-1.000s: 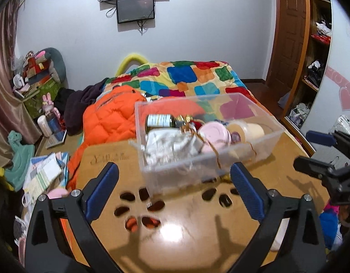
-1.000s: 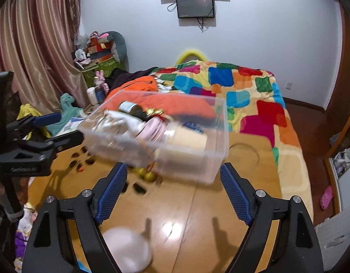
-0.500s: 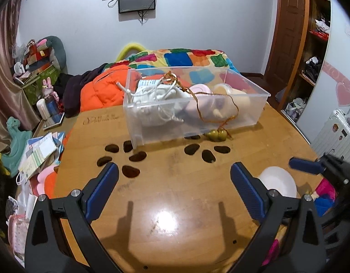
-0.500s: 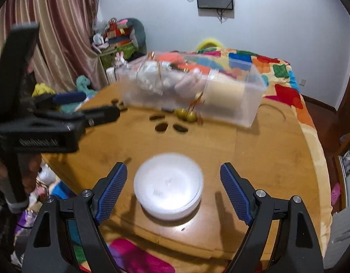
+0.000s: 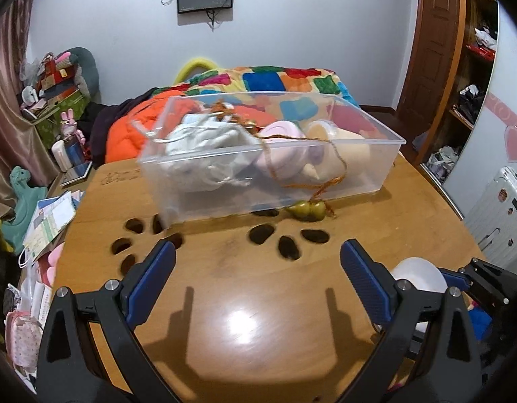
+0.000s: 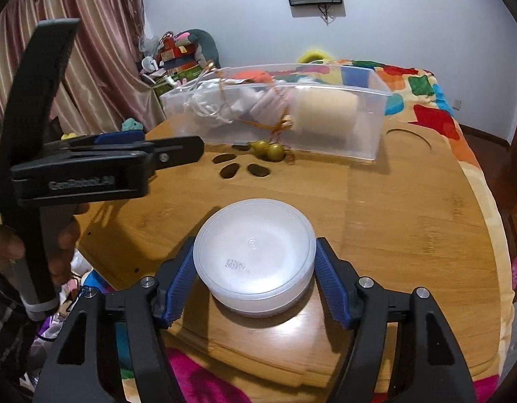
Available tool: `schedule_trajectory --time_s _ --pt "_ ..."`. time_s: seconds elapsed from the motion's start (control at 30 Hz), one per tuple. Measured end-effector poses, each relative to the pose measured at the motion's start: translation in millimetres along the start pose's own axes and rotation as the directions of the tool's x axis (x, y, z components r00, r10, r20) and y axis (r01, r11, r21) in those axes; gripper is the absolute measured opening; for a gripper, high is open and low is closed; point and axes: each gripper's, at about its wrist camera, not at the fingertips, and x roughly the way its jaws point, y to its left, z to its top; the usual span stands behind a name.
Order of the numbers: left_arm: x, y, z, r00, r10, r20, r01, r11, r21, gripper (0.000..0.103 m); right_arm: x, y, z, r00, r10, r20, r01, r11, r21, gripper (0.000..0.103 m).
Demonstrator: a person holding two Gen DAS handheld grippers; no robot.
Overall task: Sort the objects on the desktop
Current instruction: 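Grasp the white round plastic container with the right gripper while the left moves toward the gourd, then grasp the green gourd ornament with the left gripper while the right holds the white container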
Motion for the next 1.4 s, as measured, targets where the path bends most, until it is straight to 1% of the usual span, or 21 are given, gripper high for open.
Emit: schedule_trajectory --time_s 0.07,0.17,0.27,0.3,0.33,0.4,0.57,0.7,0.77,0.8,0.87,0.93,0.97,1.03,1.07,1.13,1.23,1.37,1.4 --pt "8.1 -9.6 5.4 1.0 -0.004 -0.013 0.004 1.0 0.014 0.1 -2.9 -10.1 3.5 1.0 -0.013 0.007 0.012 1.0 0.005 0.064" --pt "21.3 -28.0 13.5 1.0 0.003 -0.031 -0.002 0.999 0.046 0.1 -9.4 -32.0 11.5 0.998 -0.058 0.023 0.058 0.998 0.012 0.064" --pt "36.6 -42.4 21.0 0.998 -0.006 -0.06 0.009 0.999 0.045 0.099 -15.2 -54.1 19.0 0.996 -0.085 0.036 0.084 0.996 0.028 0.064" --pt "40.7 -45.1 22.6 0.998 -0.006 -0.065 0.009 0.999 0.041 0.092 -16.8 -60.0 20.4 0.995 -0.095 0.04 0.093 0.995 0.03 0.064" --pt "44.6 -47.8 23.6 0.997 0.0 -0.073 0.002 0.999 0.038 0.082 -18.4 -65.5 22.1 0.994 -0.104 0.045 0.103 0.994 0.031 0.064" --pt "55.9 -52.5 25.2 0.994 0.014 -0.108 -0.011 1.0 0.029 0.072 -21.5 -73.5 25.3 0.992 -0.114 0.053 0.113 0.993 0.028 0.064" --pt "74.4 -53.4 24.6 0.987 0.015 -0.163 -0.021 0.999 -0.034 0.065 -23.2 -85.1 33.3 0.991 -0.112 0.072 0.111 0.994 0.017 0.064" --pt "77.5 -54.7 26.9 0.988 0.022 -0.156 -0.032 0.998 -0.058 0.062 -21.8 -86.4 35.4 0.993 -0.094 0.075 0.094 0.996 0.009 0.064" --pt "78.6 -56.1 25.8 0.988 0.044 -0.147 -0.051 0.997 -0.049 0.057 -19.7 -87.0 36.0 0.993 -0.089 0.075 0.089 0.996 0.006 0.064" --pt "78.4 -56.2 24.5 0.989 0.048 -0.142 -0.056 0.997 -0.051 0.056 -18.9 -87.2 36.3 0.993 -0.086 0.075 0.086 0.996 0.006 0.064" --pt "77.8 -54.5 24.2 0.99 0.042 -0.136 -0.05 0.997 -0.062 0.053 -18.8 -87.2 36.1 0.994 -0.082 0.077 0.082 0.997 0.003 0.064" --pt "77.6 -50.7 24.1 0.99 0.037 -0.133 -0.047 0.996 -0.074 0.043 -18.6 -87.2 36.5 0.994 -0.082 0.078 0.082 0.997 0.002 0.064" --pt "77.3 -48.6 23.9 0.991 0.037 -0.132 -0.048 0.996 -0.079 0.041 -18.4 -87.1 36.7 0.994 -0.083 0.077 0.083 0.997 0.002 0.064" --pt "76.3 -45.1 23.5 0.991 0.029 -0.129 -0.04 0.996 -0.085 0.034 -18.6 -87.1 36.6 0.994 -0.081 0.078 0.082 0.997 0.001 0.064" --pt "77.4 -43.7 24.2 0.992 0.021 -0.128 -0.032 0.996 -0.086 0.034 -18.4 -86.6 37.5 0.994 -0.081 0.078 0.081 0.997 0.001 0.064" --pt "76.8 -41.9 23.0 0.992 0.01 -0.122 -0.02 0.997 -0.08 0.029 -18.3 -84.7 39.0 0.994 -0.079 0.079 0.079 0.997 -0.001 0.064" --pt "73.1 -39.5 19.5 0.993 -0.007 -0.118 -0.002 0.997 -0.075 0.028 -18.9 -79.9 42.4 0.993 -0.078 0.083 0.08 0.997 -0.01 0.064" --pt "70.0 -33.3 18.2 0.991 -0.051 -0.125 0.041 0.996 -0.082 0.024 -18.6 -73.1 48.6 0.993 -0.084 0.086 0.087 0.996 -0.027 0.064" --pt "68.8 -32.4 17.5 0.99 -0.061 -0.128 0.051 0.996 -0.079 0.018 -18.5 -71.8 49.9 0.993 -0.084 0.087 0.087 0.996 -0.029 0.064"
